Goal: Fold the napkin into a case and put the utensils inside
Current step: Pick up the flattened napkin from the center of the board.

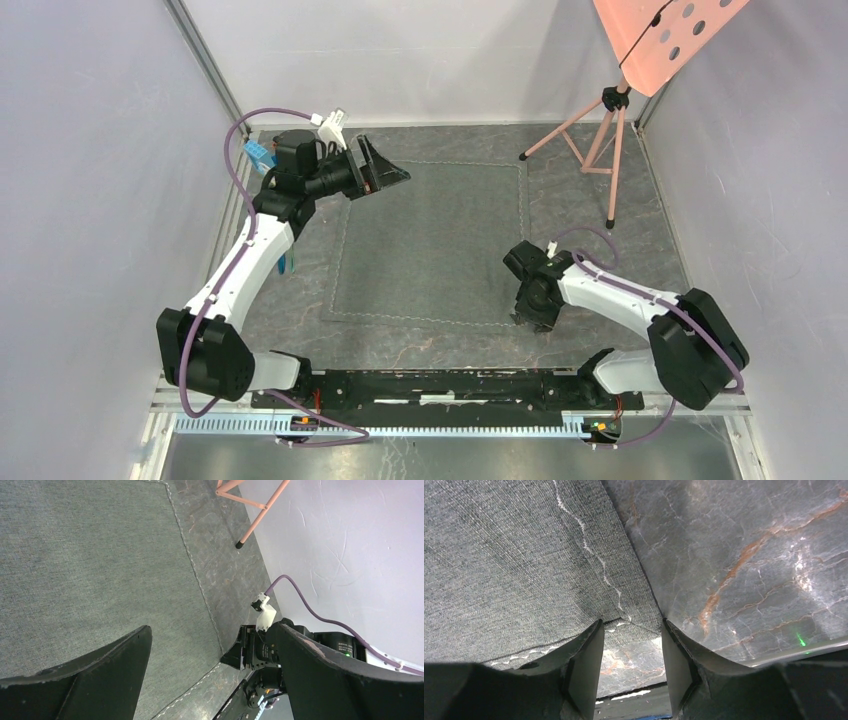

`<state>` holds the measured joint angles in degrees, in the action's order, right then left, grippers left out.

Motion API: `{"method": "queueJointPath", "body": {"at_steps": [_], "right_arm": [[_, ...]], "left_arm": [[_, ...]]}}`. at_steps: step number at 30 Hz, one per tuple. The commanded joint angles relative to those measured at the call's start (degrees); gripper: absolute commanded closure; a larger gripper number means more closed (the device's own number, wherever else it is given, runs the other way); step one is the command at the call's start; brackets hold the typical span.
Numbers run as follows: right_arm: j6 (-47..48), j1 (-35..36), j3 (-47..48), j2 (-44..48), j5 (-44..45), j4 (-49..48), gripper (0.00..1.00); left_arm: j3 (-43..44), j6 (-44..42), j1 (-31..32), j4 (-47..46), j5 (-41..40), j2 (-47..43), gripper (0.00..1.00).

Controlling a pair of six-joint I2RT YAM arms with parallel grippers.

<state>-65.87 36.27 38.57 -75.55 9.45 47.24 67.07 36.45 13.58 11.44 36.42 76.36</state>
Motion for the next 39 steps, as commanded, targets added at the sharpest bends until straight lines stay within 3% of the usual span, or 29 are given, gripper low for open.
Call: {"method": "queueJointPath", "body": {"at_steps": [1, 4, 8, 11, 14, 16, 18, 19, 21, 24, 27, 32, 39], "right_arm": [[-2.13, 0.29, -1.17, -1.23, 2.79, -2.77, 0.49], [-3.04, 0.26, -4.00, -0.96, 3.43, -5.40, 0.54], [-4.98, 0.29, -9.36, 0.36, 2.44, -10.00, 0.77], [-5.22, 0.27, -10.99, 1.27, 4.47, -11.01, 0.87], [-3.75, 0.29, -9.53, 2.42, 9.23, -10.31, 1.00], [-2.60, 0.28, -8.03, 3.07, 12.95, -9.73, 1.00], [-2.08, 0.28, -7.80, 4.61, 16.21, -9.56, 1.00], [-2.46, 0.29, -8.00, 5.97, 18.26, -9.21, 1.00], [-2.64, 0.26, -9.74, 9.51, 20.73, -10.52, 1.00], [-0.88, 0.28, -12.69, 15.71, 23.00, -15.68, 1.00], [1.67, 0.25, -14.64, 19.00, 24.22, -20.08, 1.00], [3.44, 0.21, -14.35, 17.41, 25.56, -20.48, 1.00], [4.38, 0.20, -14.85, 15.43, 23.29, -22.54, 1.00]], "left_arm": [[-0.45, 2.24, -0.88, -3.25, 2.12, 0.01, 0.00], [-0.53, 2.39, -1.07, -3.37, 2.20, 0.17, 0.00], [-0.71, 2.25, -1.10, -3.44, 1.90, 0.51, 0.00], [-0.72, 2.10, -1.10, -2.96, 1.02, 1.23, 0.00], [0.17, 1.63, -0.62, 0.53, -4.71, 1.85, 0.01], [1.88, 0.17, 1.40, 8.68, -15.22, 2.27, 0.00], [3.15, -0.44, 6.49, 19.81, -32.40, 2.04, 0.00], [2.02, 0.67, 9.24, 23.36, -41.62, 1.58, 0.00], [-2.28, 6.45, 12.59, 30.97, -51.70, -0.02, 0.00], [-10.12, 16.28, 13.91, 38.48, -57.48, -4.21, 0.03], [-16.16, 22.04, 17.60, 40.84, -60.06, -7.29, 0.25], [-19.34, 34.16, 19.50, 48.03, -60.67, -8.26, 0.26], [-24.21, 41.59, 19.46, 44.25, -57.03, -5.57, 0.38]]}}
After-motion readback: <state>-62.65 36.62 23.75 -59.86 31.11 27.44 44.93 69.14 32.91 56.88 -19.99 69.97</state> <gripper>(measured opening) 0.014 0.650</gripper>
